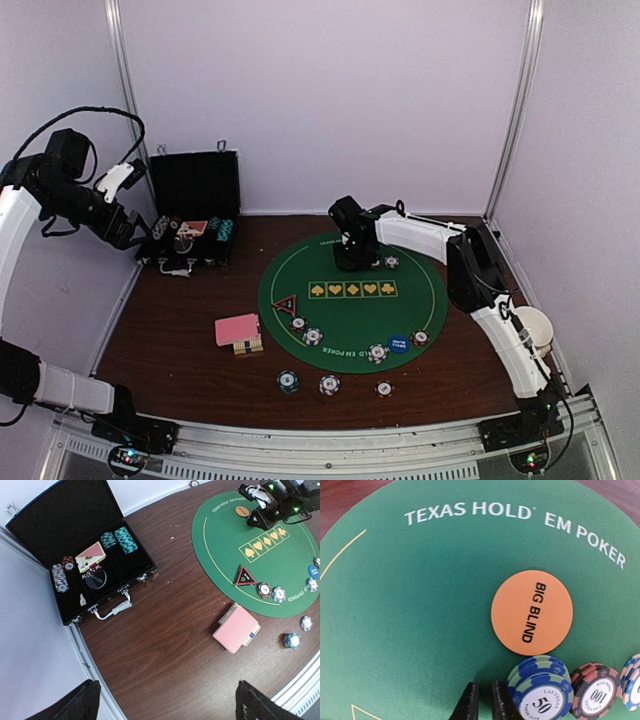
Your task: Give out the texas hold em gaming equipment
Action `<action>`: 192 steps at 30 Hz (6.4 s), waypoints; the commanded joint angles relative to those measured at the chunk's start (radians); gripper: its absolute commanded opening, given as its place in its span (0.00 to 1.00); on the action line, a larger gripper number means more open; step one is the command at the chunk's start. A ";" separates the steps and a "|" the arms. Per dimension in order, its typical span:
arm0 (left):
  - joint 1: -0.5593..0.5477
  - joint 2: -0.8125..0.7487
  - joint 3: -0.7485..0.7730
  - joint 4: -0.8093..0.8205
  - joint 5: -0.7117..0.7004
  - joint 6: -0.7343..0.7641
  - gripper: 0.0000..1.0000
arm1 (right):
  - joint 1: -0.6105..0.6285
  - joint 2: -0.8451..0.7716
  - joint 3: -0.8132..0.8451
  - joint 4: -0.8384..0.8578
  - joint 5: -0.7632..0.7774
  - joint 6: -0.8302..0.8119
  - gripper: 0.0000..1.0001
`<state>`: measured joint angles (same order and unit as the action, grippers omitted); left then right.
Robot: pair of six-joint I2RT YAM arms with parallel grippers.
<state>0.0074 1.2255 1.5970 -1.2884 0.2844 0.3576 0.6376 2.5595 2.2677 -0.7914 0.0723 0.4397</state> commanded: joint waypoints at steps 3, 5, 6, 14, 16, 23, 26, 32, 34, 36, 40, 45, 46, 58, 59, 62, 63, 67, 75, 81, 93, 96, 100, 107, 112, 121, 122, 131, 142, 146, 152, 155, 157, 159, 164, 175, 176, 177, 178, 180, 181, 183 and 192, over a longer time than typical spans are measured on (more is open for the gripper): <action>0.007 -0.003 0.001 0.009 -0.001 0.011 0.97 | 0.023 -0.060 -0.030 -0.013 -0.022 -0.090 0.20; 0.006 -0.007 0.001 0.008 -0.001 0.011 0.98 | 0.052 -0.112 -0.070 -0.001 -0.032 -0.103 0.25; 0.007 -0.009 0.001 0.009 -0.001 0.009 0.97 | 0.065 -0.135 -0.086 0.000 -0.037 -0.105 0.26; 0.007 -0.028 0.004 0.004 -0.001 0.007 0.98 | 0.236 -0.302 -0.215 -0.035 -0.103 -0.137 0.42; 0.006 -0.032 0.005 0.003 -0.003 0.007 0.97 | 0.282 -0.346 -0.278 -0.039 -0.120 -0.133 0.46; 0.007 -0.036 0.004 -0.011 0.011 0.009 0.97 | 0.441 -0.514 -0.558 0.021 -0.161 -0.130 0.69; 0.007 -0.034 0.007 -0.012 0.016 0.008 0.98 | 0.504 -0.534 -0.594 0.005 -0.178 -0.143 0.74; 0.007 -0.036 0.014 -0.026 0.028 0.004 0.98 | 0.581 -0.493 -0.581 -0.025 -0.207 -0.167 0.77; 0.006 -0.038 0.019 -0.033 0.027 0.004 0.97 | 0.592 -0.471 -0.566 -0.025 -0.219 -0.175 0.77; 0.006 -0.042 0.023 -0.039 0.023 0.007 0.98 | 0.599 -0.447 -0.544 -0.027 -0.229 -0.186 0.77; 0.006 -0.049 0.024 -0.044 0.018 0.009 0.98 | 0.612 -0.398 -0.489 -0.055 -0.225 -0.214 0.75; 0.006 -0.052 0.022 -0.046 0.018 0.009 0.98 | 0.616 -0.362 -0.453 -0.074 -0.214 -0.230 0.73; 0.007 -0.054 0.023 -0.045 0.018 0.009 0.98 | 0.616 -0.357 -0.450 -0.075 -0.212 -0.232 0.72; 0.007 -0.052 0.026 -0.046 0.009 0.011 0.98 | 0.616 -0.311 -0.401 -0.090 -0.236 -0.248 0.64; 0.006 -0.052 0.026 -0.045 0.009 0.010 0.97 | 0.616 -0.310 -0.400 -0.094 -0.240 -0.249 0.63; 0.007 -0.052 0.026 -0.045 0.010 0.011 0.98 | 0.617 -0.309 -0.402 -0.099 -0.243 -0.255 0.62; 0.007 -0.052 0.026 -0.045 0.010 0.011 0.98 | 0.618 -0.307 -0.402 -0.099 -0.243 -0.255 0.62; 0.006 -0.051 0.027 -0.045 0.010 0.011 0.97 | 0.619 -0.301 -0.399 -0.100 -0.246 -0.258 0.58; 0.006 -0.055 0.029 -0.045 0.005 0.012 0.98 | 0.619 -0.288 -0.386 -0.110 -0.252 -0.262 0.48; 0.008 -0.053 0.026 -0.046 0.007 0.012 0.98 | 0.619 -0.294 -0.380 -0.112 -0.254 -0.263 0.35; 0.007 -0.055 0.029 -0.046 0.008 0.010 0.97 | 0.620 -0.295 -0.359 -0.132 -0.256 -0.268 0.33; 0.007 -0.055 0.029 -0.045 0.006 0.010 0.98 | 0.623 -0.299 -0.356 -0.134 -0.252 -0.269 0.29; 0.007 -0.056 0.029 -0.046 0.007 0.009 0.98 | 0.624 -0.320 -0.348 -0.141 -0.233 -0.267 0.19; 0.006 -0.056 0.036 -0.045 0.005 0.006 0.98 | 0.618 -0.385 -0.341 -0.168 -0.172 -0.254 0.15; 0.006 -0.056 0.043 -0.047 0.006 0.005 0.98 | 0.576 -0.451 -0.411 -0.149 -0.161 -0.222 0.13; 0.007 -0.053 0.046 -0.050 0.011 0.003 0.98 | 0.491 -0.511 -0.615 -0.064 -0.167 -0.187 0.11; 0.006 -0.053 0.046 -0.050 0.011 0.003 0.97 | 0.486 -0.506 -0.625 -0.061 -0.168 -0.187 0.11; 0.006 -0.047 0.050 -0.050 0.014 0.003 0.98 | 0.437 -0.453 -0.648 -0.017 -0.165 -0.181 0.09; 0.006 -0.044 0.047 -0.051 0.017 0.007 0.98 | 0.421 -0.378 -0.601 -0.022 -0.143 -0.188 0.06; 0.007 -0.040 0.052 -0.050 0.022 0.007 0.98 | 0.419 -0.362 -0.582 -0.025 -0.136 -0.188 0.06; 0.007 -0.040 0.051 -0.050 0.023 0.011 0.98 | 0.419 -0.327 -0.546 -0.044 -0.143 -0.195 0.06; 0.006 -0.040 0.049 -0.048 0.019 0.013 0.97 | 0.418 -0.316 -0.532 -0.049 -0.150 -0.196 0.12; 0.007 -0.040 0.048 -0.046 0.019 0.013 0.97 | 0.418 -0.310 -0.522 -0.049 -0.153 -0.193 0.16; 0.008 -0.038 0.047 -0.047 0.019 0.012 0.98 | 0.418 -0.307 -0.517 -0.049 -0.153 -0.192 0.19; 0.007 -0.036 0.046 -0.044 0.021 0.012 0.98 | 0.419 -0.308 -0.514 -0.034 -0.153 -0.182 0.22; 0.007 -0.038 0.047 -0.043 0.019 0.008 0.98 | 0.418 -0.333 -0.520 -0.014 -0.143 -0.158 0.53; 0.007 -0.038 0.047 -0.043 0.019 0.009 0.97 | 0.419 -0.345 -0.522 -0.014 -0.142 -0.160 0.54; 0.007 -0.039 0.047 -0.044 0.021 0.009 0.98 | 0.418 -0.357 -0.523 -0.017 -0.138 -0.162 0.55; 0.007 -0.039 0.047 -0.044 0.023 0.008 0.98 | 0.418 -0.371 -0.525 -0.018 -0.136 -0.164 0.56; 0.006 -0.039 0.048 -0.043 0.025 0.004 0.97 | 0.419 -0.397 -0.524 -0.027 -0.125 -0.167 0.57; 0.007 -0.039 0.049 -0.044 0.027 0.004 0.97 | 0.419 -0.414 -0.522 -0.031 -0.121 -0.169 0.57; 0.007 -0.040 0.051 -0.043 0.027 0.004 0.97 | 0.421 -0.446 -0.523 -0.038 -0.113 -0.170 0.57; 0.008 -0.047 0.058 -0.052 0.020 0.008 0.98 | 0.528 -0.526 -0.525 -0.061 -0.122 -0.204 0.64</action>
<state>0.0074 1.1858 1.6295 -1.3418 0.2932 0.3576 1.1011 2.0724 1.7416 -0.8410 -0.0544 0.2615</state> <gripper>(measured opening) 0.976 0.617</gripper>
